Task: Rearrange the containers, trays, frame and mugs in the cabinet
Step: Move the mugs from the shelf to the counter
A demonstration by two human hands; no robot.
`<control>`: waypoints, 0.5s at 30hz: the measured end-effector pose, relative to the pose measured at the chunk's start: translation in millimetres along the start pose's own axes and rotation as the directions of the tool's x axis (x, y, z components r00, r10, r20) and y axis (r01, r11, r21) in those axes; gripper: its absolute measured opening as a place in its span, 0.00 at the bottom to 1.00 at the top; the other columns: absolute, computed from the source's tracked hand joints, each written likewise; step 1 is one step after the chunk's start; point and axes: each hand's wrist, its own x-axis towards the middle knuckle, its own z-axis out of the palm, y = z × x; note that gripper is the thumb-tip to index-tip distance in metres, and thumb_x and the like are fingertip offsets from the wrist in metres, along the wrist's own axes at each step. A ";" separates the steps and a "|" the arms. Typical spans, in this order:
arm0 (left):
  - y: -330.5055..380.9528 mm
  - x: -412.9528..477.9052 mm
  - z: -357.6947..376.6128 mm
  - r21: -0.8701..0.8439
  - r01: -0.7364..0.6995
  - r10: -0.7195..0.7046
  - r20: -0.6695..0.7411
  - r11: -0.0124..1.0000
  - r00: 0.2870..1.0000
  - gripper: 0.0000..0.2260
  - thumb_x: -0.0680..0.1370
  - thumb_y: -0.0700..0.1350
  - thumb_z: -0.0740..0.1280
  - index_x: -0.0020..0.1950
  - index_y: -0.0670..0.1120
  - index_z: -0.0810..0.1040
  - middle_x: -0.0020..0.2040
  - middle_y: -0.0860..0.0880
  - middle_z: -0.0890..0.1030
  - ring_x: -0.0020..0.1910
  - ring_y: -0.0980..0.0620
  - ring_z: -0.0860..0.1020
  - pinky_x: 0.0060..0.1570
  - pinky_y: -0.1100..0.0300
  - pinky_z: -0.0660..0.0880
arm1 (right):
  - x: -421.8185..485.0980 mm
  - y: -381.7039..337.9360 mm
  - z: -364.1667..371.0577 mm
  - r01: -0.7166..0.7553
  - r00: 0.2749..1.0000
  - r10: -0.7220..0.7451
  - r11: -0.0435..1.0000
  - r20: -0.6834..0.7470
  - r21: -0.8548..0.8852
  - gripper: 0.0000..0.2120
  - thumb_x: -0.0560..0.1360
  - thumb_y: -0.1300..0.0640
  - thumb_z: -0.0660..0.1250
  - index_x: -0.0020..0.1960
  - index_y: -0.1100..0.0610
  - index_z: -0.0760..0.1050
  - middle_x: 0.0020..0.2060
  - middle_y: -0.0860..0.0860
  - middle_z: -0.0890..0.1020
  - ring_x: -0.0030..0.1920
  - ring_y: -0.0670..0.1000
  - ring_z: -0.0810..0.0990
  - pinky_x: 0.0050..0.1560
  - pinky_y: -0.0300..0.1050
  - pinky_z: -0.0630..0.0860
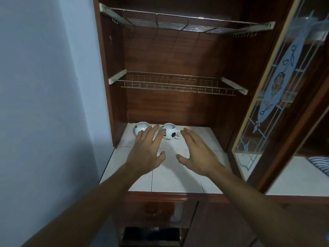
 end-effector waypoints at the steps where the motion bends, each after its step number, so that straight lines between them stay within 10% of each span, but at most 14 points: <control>1: 4.1 -3.7 -1.7 0.010 0.002 -0.002 0.008 1.000 1.000 0.34 0.67 0.50 0.75 0.70 0.41 0.71 0.68 0.40 0.73 0.68 0.37 0.71 0.65 0.38 0.66 | -5.9 -1.5 -2.9 -0.005 1.000 0.005 1.000 0.005 -0.002 0.38 0.77 0.43 0.65 0.79 0.54 0.50 0.79 0.49 0.52 0.79 0.50 0.49 0.75 0.42 0.51; 15: 106.1 -59.5 -38.0 0.079 0.096 -0.107 0.157 0.992 0.982 0.35 0.75 0.53 0.68 0.78 0.48 0.59 0.78 0.45 0.58 0.77 0.44 0.56 0.75 0.46 0.52 | -108.5 12.1 -33.0 0.043 0.996 -0.039 0.998 0.077 -0.051 0.40 0.77 0.41 0.64 0.80 0.52 0.47 0.80 0.49 0.50 0.79 0.50 0.47 0.76 0.44 0.48</control>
